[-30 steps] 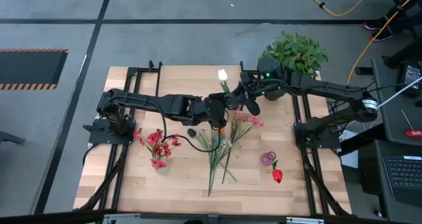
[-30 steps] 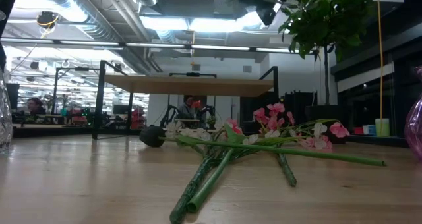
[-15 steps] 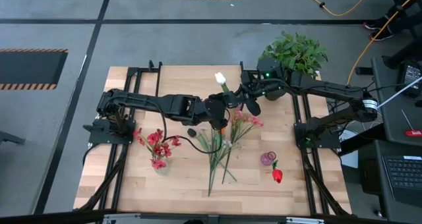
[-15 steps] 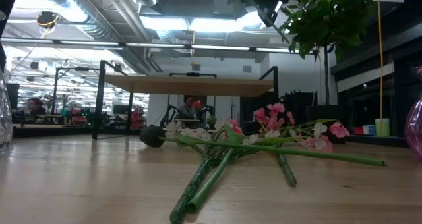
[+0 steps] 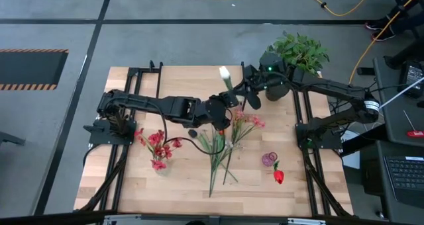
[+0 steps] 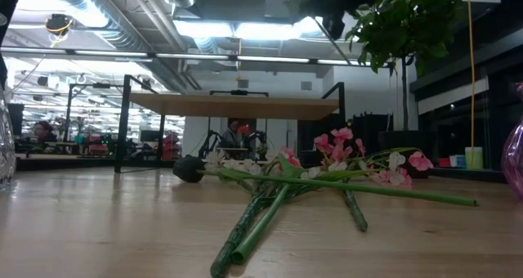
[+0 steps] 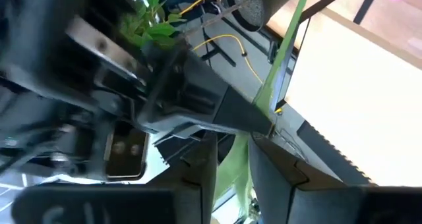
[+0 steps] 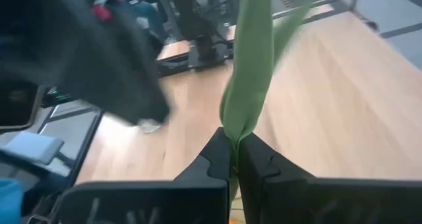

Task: Pick and place flowers into a vace then onto a shelf
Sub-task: Put the white flower into the pink vase

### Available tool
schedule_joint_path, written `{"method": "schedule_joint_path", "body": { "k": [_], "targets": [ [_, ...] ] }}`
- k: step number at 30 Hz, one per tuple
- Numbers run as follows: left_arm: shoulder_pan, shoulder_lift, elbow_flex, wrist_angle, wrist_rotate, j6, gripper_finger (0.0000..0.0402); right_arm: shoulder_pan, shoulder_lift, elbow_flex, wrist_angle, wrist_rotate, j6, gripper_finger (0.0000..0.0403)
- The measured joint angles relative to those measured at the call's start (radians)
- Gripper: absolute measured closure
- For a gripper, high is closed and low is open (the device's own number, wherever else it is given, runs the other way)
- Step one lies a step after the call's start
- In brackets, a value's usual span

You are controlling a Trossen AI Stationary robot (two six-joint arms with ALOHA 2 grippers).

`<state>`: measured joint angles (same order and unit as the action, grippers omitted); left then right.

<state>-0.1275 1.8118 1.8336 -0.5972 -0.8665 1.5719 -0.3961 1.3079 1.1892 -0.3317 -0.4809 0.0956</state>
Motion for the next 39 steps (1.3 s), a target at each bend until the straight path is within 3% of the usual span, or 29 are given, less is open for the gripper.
{"method": "schedule_joint_path", "body": {
  "k": [7,15,19,22,31,39],
  "targets": [
    [-0.018,-0.056,-0.001,-0.066,0.051,-0.142,0.0324,-0.043,0.0,0.0,-0.001,-0.056,-0.026,0.0397],
    [0.042,-0.193,-0.001,-0.218,0.436,-0.517,0.0368,-0.042,-0.004,0.0,-0.002,-0.068,-0.055,0.0397],
    [0.1,-0.247,-0.002,-0.278,0.586,-0.673,0.0397,-0.031,-0.03,0.0,-0.004,-0.008,-0.063,0.0397],
    [0.15,-0.29,-0.046,-0.229,0.665,-0.744,0.0399,-0.019,-0.066,0.0,-0.003,0.032,-0.09,0.0397],
    [0.26,-0.394,-0.253,-0.046,0.715,-0.847,0.0401,0.057,-0.195,0.0,-0.114,0.19,-0.136,0.0397],
    [0.318,-0.548,-0.545,0.201,0.773,-0.959,0.0401,0.21,-0.27,-0.01,-0.22,0.368,-0.182,0.0398]
  ]
}}
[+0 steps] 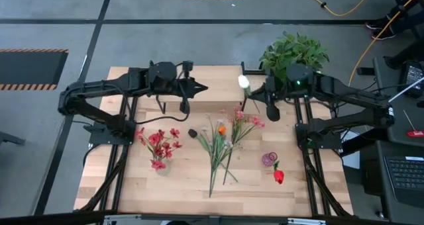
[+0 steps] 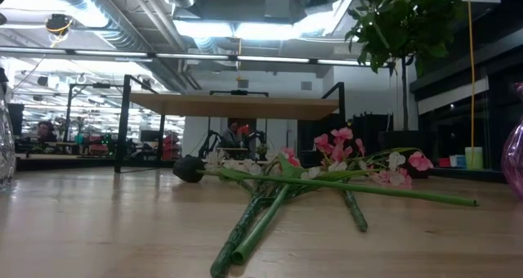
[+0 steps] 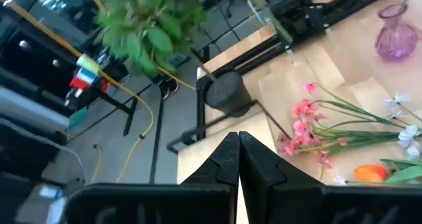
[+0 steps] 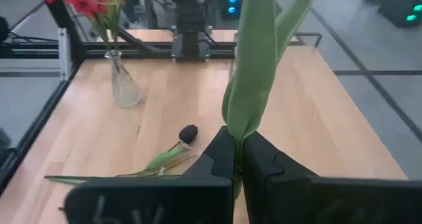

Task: Pick and place flowers into a vace then onto a shelf
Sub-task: Put the white flower into the pink vase

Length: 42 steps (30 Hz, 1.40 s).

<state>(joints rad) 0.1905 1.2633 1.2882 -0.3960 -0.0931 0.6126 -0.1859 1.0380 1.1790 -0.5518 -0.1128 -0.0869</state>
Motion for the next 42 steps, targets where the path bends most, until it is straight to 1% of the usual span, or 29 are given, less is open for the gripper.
{"method": "schedule_joint_path", "body": {
  "k": [3,7,10,12,15,19,27,30,33,36,40,42],
  "targets": [
    [0.011,-0.081,-0.145,0.093,0.014,-0.042,0.04,0.063,-0.057,-0.064,0.042,0.066,0.03,0.0399],
    [0.008,-0.182,-0.306,0.226,0.01,-0.099,0.0401,0.147,-0.153,-0.19,0.126,0.135,0.124,0.0399],
    [-0.006,-0.233,-0.379,0.29,0.007,-0.137,0.0399,0.226,-0.202,-0.254,0.154,0.223,0.177,0.0399],
    [-0.014,-0.257,-0.408,0.315,0.007,-0.165,0.0399,0.283,-0.224,-0.275,0.169,0.256,0.199,0.0399],
    [-0.024,-0.273,-0.421,0.32,0.006,-0.212,0.04,0.381,-0.234,-0.295,0.177,0.317,0.214,0.0399],
    [-0.038,-0.274,-0.432,0.318,0.006,-0.235,0.0399,0.527,-0.245,-0.335,0.197,0.508,0.234,0.0399],
    [-0.047,-0.273,-0.461,0.318,0.006,-0.236,0.04,0.795,-0.27,-0.415,0.26,0.808,0.321,0.0399],
    [-0.047,-0.273,-0.464,0.318,0.006,-0.244,0.0399,0.889,-0.271,-0.417,0.25,0.919,0.348,0.0399],
    [-0.047,-0.273,-0.464,0.318,0.006,-0.278,0.04,0.965,-0.267,-0.417,0.231,0.976,0.38,0.0398],
    [-0.047,-0.273,-0.464,0.318,0.006,-0.287,0.0399,1.042,-0.26,-0.417,0.197,1.062,0.409,0.0398],
    [-0.047,-0.273,-0.464,0.318,0.006,-0.288,0.04,1.132,-0.247,-0.417,0.12,1.196,0.52,0.0398],
    [-0.047,-0.273,-0.464,0.319,0.006,-0.288,0.04,1.175,-0.238,-0.418,0.086,1.233,0.576,0.0398]
  ]
}}
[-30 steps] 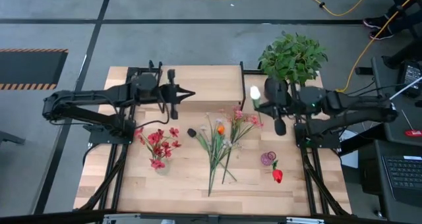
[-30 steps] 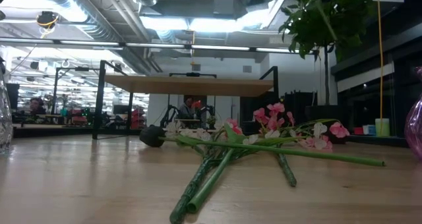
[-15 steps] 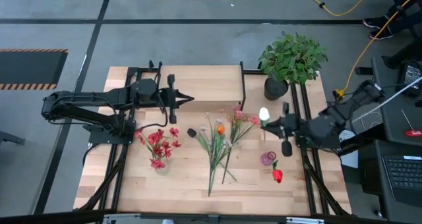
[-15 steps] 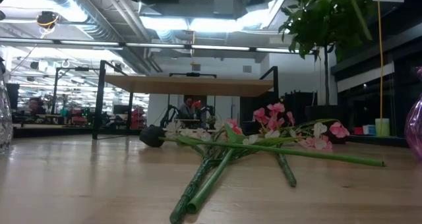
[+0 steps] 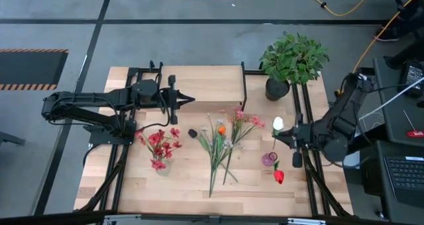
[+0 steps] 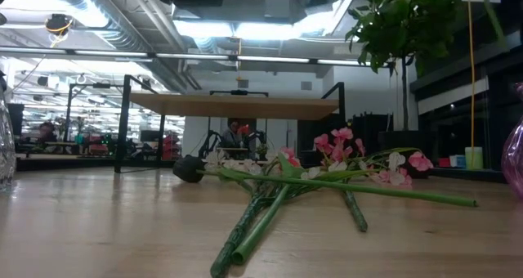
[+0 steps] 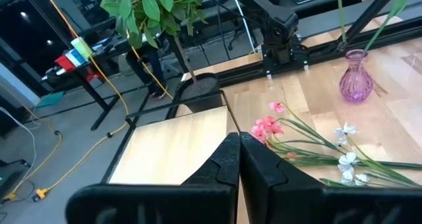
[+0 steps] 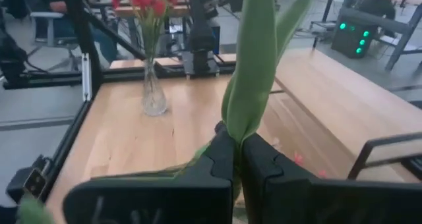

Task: Pick and place flowers into a vace then onto a shelf
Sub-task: Put the white flower into the pink vase

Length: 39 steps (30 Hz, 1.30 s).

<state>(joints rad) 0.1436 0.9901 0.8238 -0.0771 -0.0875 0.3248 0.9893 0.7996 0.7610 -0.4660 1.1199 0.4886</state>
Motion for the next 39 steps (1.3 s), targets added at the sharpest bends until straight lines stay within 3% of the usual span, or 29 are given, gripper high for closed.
{"method": "schedule_joint_path", "body": {
  "k": [6,13,19,29,39],
  "targets": [
    [0.0,0.0,0.0,0.015,0.001,0.0,0.04,0.115,0.033,0.0,-0.008,0.122,0.061,0.0398],
    [0.0,0.0,0.0,0.014,0.001,0.0,0.0399,0.164,0.109,0.001,-0.133,0.234,0.299,0.0398],
    [0.0,0.0,0.0,0.014,0.002,0.0,0.0399,0.174,0.164,0.001,-0.24,0.251,0.469,0.0398],
    [0.0,0.0,0.0,0.014,0.003,0.0,0.0398,0.264,0.173,0.001,-0.27,0.331,0.561,0.0398],
    [0.0,0.0,0.0,0.014,0.004,-0.013,0.0396,0.275,0.173,-0.05,-0.335,0.36,0.667,0.0398]
  ]
}}
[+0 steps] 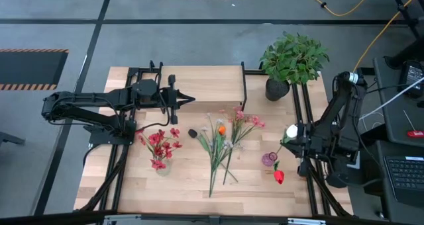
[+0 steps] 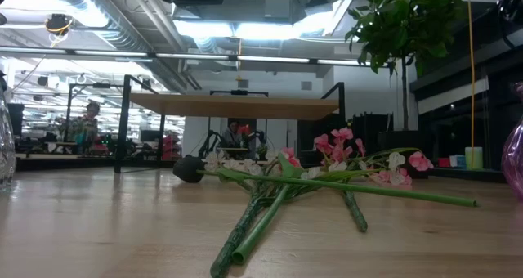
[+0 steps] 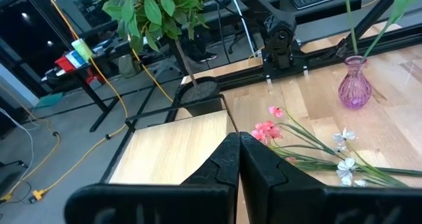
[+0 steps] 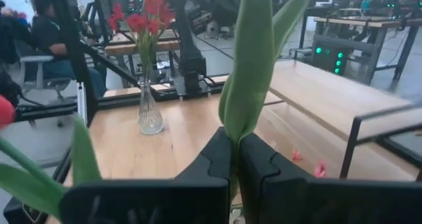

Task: Pick and place flowers into a vace then onto a shelf
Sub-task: Put the white flower into the pink vase

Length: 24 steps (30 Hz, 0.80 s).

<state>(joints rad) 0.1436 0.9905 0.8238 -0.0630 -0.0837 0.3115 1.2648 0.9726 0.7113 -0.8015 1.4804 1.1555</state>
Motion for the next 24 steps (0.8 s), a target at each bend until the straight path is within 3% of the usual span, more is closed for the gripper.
{"method": "schedule_joint_path", "body": {
  "k": [10,24],
  "targets": [
    [0.0,0.0,0.0,0.0,0.0,-0.003,0.0396,0.0,-0.014,-0.052,0.017,0.022,0.07,0.0398],
    [0.0,0.0,0.0,0.0,-0.001,0.003,0.0396,-0.004,0.103,-0.052,0.028,0.019,0.075,0.0398]
  ]
}}
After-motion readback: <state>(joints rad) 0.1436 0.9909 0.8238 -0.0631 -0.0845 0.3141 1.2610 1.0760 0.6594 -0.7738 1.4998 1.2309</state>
